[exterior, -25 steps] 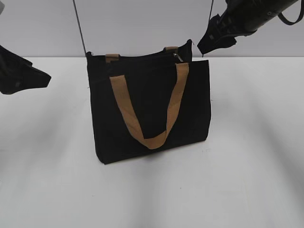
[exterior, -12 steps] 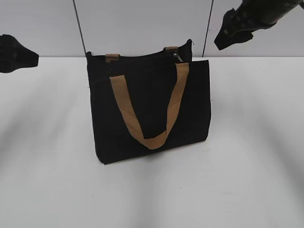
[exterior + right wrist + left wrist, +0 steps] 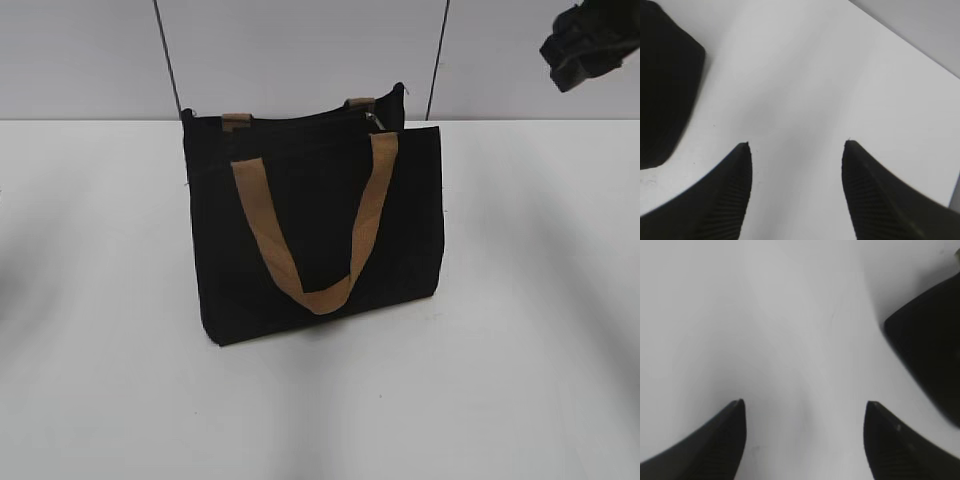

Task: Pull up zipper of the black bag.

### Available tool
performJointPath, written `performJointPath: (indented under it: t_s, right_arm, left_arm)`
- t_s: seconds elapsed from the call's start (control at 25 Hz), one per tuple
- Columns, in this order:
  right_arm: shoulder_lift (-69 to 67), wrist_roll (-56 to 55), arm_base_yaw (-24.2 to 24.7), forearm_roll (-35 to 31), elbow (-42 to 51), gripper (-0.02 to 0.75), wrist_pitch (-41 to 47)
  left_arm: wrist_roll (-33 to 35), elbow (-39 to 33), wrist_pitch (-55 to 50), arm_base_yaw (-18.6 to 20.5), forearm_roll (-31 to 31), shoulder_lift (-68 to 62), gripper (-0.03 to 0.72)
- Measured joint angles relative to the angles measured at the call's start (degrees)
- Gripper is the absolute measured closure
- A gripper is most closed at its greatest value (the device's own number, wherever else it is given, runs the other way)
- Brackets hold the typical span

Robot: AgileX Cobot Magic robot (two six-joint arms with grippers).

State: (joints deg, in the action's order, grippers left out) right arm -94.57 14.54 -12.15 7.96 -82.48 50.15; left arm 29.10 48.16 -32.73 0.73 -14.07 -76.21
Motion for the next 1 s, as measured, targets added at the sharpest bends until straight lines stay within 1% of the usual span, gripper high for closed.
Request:
performJointPath:
  t_s: [0.08,0.16,0.24,0.36,0.52,0.6,0.8,1.0]
  right_arm:
    - [0.0,-5.9,0.1,3.9,0.0,0.290,2.9]
    - [0.0,-10.0,0.6,5.8,0.0,0.290,5.5]
    - [0.0,-11.7,1.5,5.8,0.0,0.290,7.6]
    - [0.2,-11.3,4.3,2.0,0.0,0.290,11.0]
    - [1.8,-5.1,8.9,-8.0,0.0,0.290,13.3]
    - [3.5,-3.3,10.5,-11.0,0.0,0.290,13.5]
    - [9.3,-2.5,11.7,-12.2,0.0,0.290,15.1]
    - [13.6,-2.8,11.7,-14.0,0.0,0.290,18.9]
  left_arm:
    - [-8.6,0.3,-2.1,0.0,6.0,0.0,0.140]
    - [-15.7,1.9,-6.1,0.0,10.4,0.0,0.148]
    - [-19.3,5.0,-10.3,0.0,13.0,-0.2,0.155]
    - [-20.7,12.0,-15.5,0.0,14.1,-0.4,0.163]
    - [-21.0,20.3,-21.8,0.0,14.1,-0.6,0.165]
    - [-21.0,22.8,-24.5,0.0,14.1,-0.6,0.166]
    - [-21.1,23.9,-29.5,0.0,13.3,-0.7,0.167]
    - [-20.6,23.8,-34.5,0.0,9.8,0.2,0.168]
